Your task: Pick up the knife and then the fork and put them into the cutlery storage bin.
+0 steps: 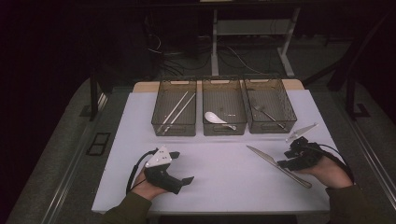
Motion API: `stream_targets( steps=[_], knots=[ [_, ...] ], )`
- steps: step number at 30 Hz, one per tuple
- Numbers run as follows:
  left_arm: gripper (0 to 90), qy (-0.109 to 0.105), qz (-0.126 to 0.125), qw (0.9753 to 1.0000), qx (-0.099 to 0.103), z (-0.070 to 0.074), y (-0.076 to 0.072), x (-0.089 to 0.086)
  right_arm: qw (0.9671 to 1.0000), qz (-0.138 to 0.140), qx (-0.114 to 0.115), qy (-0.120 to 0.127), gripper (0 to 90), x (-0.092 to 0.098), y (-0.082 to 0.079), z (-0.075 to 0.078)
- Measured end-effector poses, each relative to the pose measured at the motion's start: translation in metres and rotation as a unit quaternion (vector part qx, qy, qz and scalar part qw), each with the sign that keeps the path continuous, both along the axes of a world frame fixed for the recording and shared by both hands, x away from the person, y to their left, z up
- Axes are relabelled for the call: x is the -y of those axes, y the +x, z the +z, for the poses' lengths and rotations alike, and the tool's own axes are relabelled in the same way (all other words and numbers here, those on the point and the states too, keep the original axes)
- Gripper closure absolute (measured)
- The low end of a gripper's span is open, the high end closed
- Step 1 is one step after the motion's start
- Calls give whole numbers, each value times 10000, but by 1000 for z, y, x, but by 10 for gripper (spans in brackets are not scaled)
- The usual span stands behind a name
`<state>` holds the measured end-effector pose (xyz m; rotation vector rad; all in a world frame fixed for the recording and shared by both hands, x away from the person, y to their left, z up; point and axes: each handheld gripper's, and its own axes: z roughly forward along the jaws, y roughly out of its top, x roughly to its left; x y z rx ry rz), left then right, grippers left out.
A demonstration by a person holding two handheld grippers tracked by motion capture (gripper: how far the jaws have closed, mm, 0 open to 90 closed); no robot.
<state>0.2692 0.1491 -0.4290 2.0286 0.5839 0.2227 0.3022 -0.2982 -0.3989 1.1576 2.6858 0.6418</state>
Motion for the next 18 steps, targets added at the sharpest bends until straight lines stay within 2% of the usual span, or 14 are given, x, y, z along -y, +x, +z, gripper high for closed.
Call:
stream_targets(
  steps=[7,18],
  knots=[
    [0,6,-10,10000,1,0,0,0,9987,150,-375,-296,609,-6,0,-9],
    [0,36,-25,10000,12,0,0,1,9953,326,-693,-593,718,-9,3,-20]
  ],
)
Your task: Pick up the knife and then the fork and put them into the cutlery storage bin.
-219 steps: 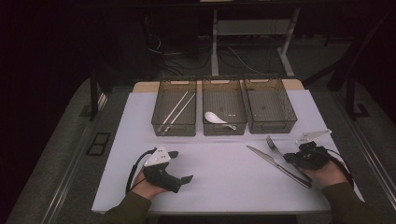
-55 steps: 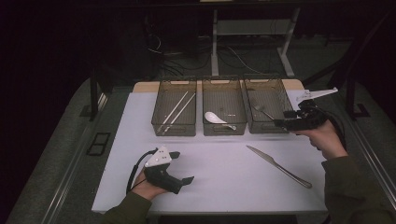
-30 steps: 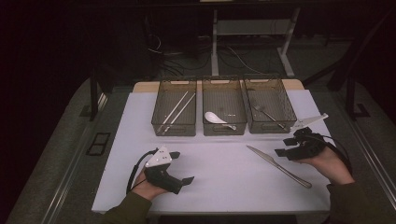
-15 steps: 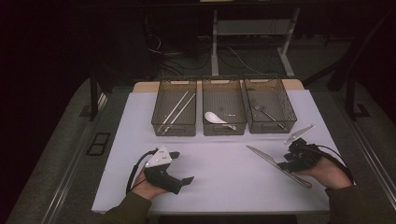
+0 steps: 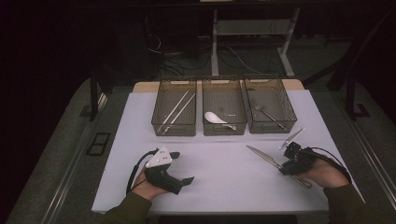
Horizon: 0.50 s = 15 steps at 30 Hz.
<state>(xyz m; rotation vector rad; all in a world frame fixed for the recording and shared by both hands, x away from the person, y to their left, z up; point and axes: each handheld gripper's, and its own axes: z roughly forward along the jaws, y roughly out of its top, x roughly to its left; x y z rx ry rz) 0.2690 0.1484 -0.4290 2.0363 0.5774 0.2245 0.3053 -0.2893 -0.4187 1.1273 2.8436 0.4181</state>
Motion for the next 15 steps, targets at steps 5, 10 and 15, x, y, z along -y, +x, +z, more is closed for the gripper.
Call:
stream_targets(
  steps=[5,10,15],
  knots=[
    [0,-23,10,10000,-14,-1,0,1,9997,83,-12,-225,749,-4,2,-2],
    [0,-2,-10,10000,-26,-1,0,1,9989,96,-206,-402,754,-10,7,-2],
    [0,5,-18,10000,-25,-1,0,1,9983,74,-263,-523,790,-12,9,-2]
  ],
)
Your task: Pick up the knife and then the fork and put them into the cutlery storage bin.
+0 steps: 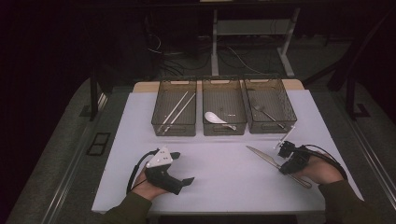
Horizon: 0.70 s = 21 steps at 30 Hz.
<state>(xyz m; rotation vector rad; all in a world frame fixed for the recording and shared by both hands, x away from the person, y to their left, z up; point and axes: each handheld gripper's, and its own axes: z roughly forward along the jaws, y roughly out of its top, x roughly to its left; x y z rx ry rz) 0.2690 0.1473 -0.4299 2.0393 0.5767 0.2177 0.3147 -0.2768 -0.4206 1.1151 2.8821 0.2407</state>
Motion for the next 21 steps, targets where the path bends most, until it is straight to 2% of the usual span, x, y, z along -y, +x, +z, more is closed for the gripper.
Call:
stream_targets(
  steps=[6,9,13,17,21],
  knots=[
    [0,4,7,10000,12,1,0,0,10000,15,32,1,797,0,-1,0],
    [0,13,5,10000,24,1,0,-1,9998,-24,33,213,797,6,-1,1],
    [0,1,4,10000,24,1,0,-1,9983,-116,184,539,797,17,-3,4],
    [0,-4,3,10000,20,1,-1,0,9943,-265,401,953,797,28,-4,11],
    [0,-8,8,10000,5,0,0,0,9868,-441,651,1414,796,37,-6,19]
  ],
)
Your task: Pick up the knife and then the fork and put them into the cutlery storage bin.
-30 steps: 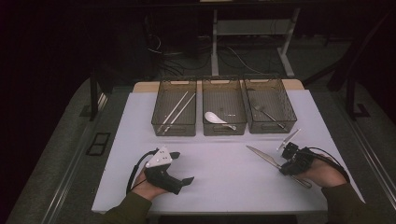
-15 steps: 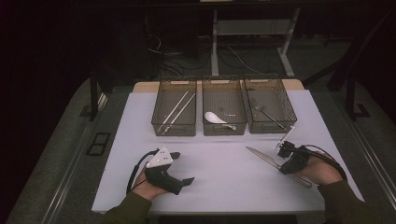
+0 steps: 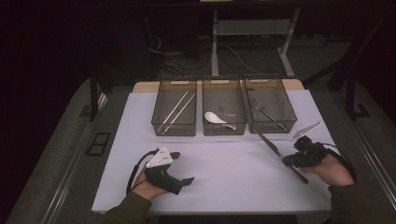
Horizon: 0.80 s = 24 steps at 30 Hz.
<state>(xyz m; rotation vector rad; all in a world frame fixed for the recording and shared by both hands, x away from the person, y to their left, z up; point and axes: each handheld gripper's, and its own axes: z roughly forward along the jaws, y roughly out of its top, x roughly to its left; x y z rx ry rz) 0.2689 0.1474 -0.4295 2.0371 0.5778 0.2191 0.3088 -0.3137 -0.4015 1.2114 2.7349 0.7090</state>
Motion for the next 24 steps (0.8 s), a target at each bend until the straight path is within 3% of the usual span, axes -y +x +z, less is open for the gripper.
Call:
stream_targets(
  steps=[5,8,11,20,24],
  knots=[
    [0,0,-1,10000,9,0,0,0,9978,-198,295,563,799,10,0,9],
    [0,22,-14,10000,6,0,0,0,9957,-315,413,767,800,14,0,12],
    [0,4,-4,10000,7,0,0,0,9940,-430,504,875,801,16,1,13],
    [0,24,-3,10000,-8,-1,0,0,9839,-853,833,1330,801,29,2,20],
    [0,25,-2,10000,-19,-1,1,0,9811,-905,855,1482,801,33,5,22]
  ],
)
